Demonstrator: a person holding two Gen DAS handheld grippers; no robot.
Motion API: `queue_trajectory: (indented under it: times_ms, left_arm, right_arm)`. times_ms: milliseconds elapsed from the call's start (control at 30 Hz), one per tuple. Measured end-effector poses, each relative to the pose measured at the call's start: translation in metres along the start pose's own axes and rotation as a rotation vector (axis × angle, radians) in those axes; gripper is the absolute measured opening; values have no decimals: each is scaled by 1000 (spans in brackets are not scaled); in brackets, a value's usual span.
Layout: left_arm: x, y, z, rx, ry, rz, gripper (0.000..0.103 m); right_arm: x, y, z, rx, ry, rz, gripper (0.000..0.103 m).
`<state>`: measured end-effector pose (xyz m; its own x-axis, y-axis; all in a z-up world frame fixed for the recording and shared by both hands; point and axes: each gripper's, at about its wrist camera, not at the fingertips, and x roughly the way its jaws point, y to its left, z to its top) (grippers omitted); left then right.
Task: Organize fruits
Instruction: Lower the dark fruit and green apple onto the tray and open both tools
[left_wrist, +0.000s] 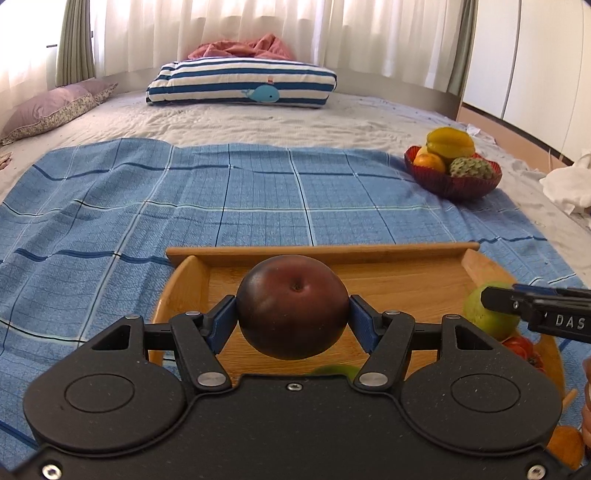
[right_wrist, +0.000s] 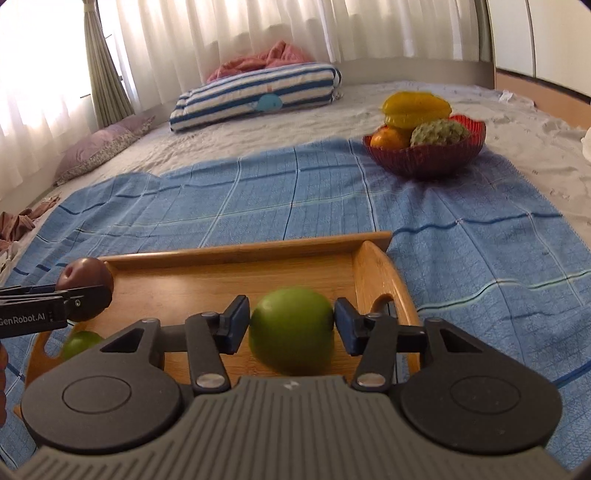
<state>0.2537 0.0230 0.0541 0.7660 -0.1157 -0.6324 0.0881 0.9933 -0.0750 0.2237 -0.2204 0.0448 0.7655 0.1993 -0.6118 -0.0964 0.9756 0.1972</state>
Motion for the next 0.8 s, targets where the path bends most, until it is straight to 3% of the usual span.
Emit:
queue_trajectory:
  times_ms: [233, 800]
  left_arm:
    - [16, -3, -6, -1, 36, 12, 63]
    - [26, -5, -11, 5, 67, 20, 63]
  right_arm:
    - [0, 11, 2, -63, 9, -18, 52]
    - [-6, 7, -2, -48, 6, -4, 52]
